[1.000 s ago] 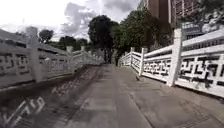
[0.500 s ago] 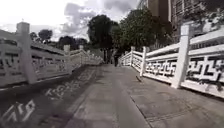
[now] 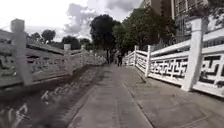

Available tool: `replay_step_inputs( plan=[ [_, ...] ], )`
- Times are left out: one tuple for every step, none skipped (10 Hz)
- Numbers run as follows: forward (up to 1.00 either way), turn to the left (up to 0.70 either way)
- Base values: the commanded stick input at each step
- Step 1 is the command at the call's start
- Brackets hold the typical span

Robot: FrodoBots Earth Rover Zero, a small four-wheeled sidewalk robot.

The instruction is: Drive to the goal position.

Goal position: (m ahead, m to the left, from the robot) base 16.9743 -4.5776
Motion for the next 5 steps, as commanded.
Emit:
replay_step_inputs(
  plan=[
    [0.45, 0.0],
    [0.45, 0.0],
    [0.45, 0.0],
    [0.45, 0.0],
    [0.45, 0.0]
  ],
)
